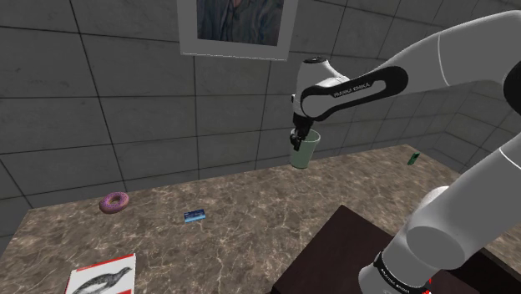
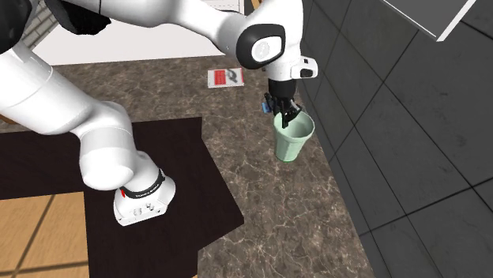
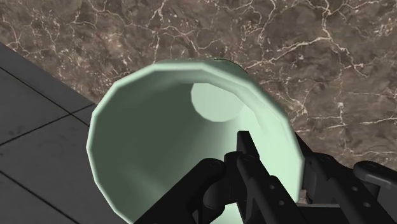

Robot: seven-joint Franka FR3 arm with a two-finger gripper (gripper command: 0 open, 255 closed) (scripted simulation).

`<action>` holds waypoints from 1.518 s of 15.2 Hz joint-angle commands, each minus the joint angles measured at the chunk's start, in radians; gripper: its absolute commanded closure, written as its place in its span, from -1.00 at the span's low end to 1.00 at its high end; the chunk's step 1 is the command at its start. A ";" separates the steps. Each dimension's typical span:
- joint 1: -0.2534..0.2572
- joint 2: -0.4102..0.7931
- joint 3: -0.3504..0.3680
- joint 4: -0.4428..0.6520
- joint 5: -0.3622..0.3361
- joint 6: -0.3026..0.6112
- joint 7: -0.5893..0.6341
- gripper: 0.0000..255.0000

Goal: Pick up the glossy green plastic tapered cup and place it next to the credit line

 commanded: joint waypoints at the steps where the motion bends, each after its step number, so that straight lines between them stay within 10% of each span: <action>1: 0.024 0.004 0.034 0.004 0.007 -0.010 0.054 1.00; 23: 0.270 0.330 0.326 0.409 0.001 -0.193 0.567 1.00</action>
